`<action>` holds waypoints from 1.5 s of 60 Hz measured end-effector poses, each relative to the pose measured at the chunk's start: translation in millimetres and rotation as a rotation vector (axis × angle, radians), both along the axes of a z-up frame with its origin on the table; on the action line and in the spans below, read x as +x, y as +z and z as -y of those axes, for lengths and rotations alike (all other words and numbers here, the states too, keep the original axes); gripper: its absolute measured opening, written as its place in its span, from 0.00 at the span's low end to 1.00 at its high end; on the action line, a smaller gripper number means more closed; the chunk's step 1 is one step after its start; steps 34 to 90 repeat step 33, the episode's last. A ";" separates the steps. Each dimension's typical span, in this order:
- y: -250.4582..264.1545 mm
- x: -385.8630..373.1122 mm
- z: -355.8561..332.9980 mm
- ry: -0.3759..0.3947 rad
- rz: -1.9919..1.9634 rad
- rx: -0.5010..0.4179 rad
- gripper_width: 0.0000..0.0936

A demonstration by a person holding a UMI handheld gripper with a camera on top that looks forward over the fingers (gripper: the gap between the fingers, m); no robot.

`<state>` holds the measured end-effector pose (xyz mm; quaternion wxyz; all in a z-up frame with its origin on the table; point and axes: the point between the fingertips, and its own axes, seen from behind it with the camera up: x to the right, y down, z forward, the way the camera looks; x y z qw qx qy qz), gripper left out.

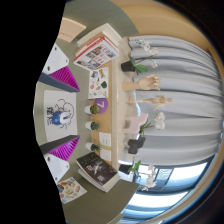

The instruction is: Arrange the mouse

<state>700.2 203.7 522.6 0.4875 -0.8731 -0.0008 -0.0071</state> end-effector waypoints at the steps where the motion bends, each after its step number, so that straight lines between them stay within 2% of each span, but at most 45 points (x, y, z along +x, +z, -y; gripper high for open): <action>1: 2.8 0.2 3.3 0.000 0.003 0.010 0.93; 15: 35.1 -22.7 96.3 -0.013 0.020 0.058 0.92; 33: 19.9 -49.9 182.8 -0.007 0.024 0.050 0.92; 90: 19.9 -49.9 182.8 -0.007 0.024 0.050 0.92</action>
